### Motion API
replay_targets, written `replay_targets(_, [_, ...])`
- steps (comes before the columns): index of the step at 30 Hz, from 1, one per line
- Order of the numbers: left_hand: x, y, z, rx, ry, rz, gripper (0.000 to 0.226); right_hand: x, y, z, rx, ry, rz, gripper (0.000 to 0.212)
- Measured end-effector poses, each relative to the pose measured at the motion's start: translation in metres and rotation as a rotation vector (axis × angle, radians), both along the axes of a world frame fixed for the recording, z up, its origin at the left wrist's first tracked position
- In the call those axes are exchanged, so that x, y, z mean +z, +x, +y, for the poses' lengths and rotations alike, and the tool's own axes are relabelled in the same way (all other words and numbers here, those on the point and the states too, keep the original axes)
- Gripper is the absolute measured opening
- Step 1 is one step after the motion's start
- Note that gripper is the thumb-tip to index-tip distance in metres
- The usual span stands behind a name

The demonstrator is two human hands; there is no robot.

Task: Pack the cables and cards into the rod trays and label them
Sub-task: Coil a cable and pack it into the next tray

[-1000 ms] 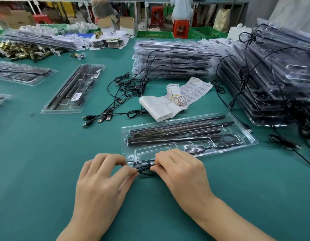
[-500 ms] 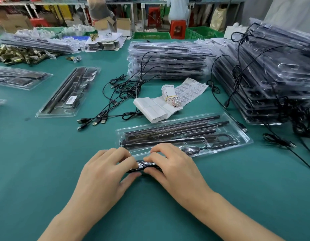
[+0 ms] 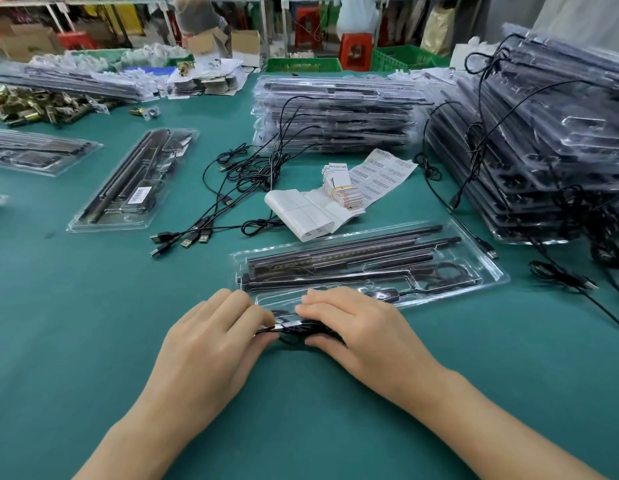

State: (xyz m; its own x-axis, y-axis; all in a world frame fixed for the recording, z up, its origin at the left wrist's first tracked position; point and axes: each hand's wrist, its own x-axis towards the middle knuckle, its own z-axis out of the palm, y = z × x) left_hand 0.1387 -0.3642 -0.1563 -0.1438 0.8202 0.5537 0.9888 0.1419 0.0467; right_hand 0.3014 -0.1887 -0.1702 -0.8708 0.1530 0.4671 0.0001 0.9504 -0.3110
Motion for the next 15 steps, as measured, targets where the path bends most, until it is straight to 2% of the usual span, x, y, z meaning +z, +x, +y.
replay_targets(7, [-0.0063,0.001,0.0033,0.011,0.022,0.071,0.009,-0.0037,-0.0028,-0.0035,-0.013,0.097,0.074,0.024])
replay_targets(11, [-0.0061,-0.0021,0.0028,-0.04,0.005,-0.003,0.019,-0.0029,-0.0025,-0.0044,-0.011,0.066,0.093,0.006])
replay_targets(13, [-0.0045,-0.0027,0.0049,-0.058,-0.028,-0.018,0.028,-0.0033,-0.0027,-0.0042,-0.009,0.058,0.108,0.009])
replay_targets(15, [-0.002,-0.0018,0.0086,-0.071,-0.022,-0.004,0.022,-0.004,-0.003,-0.0034,-0.01,0.043,0.129,0.011])
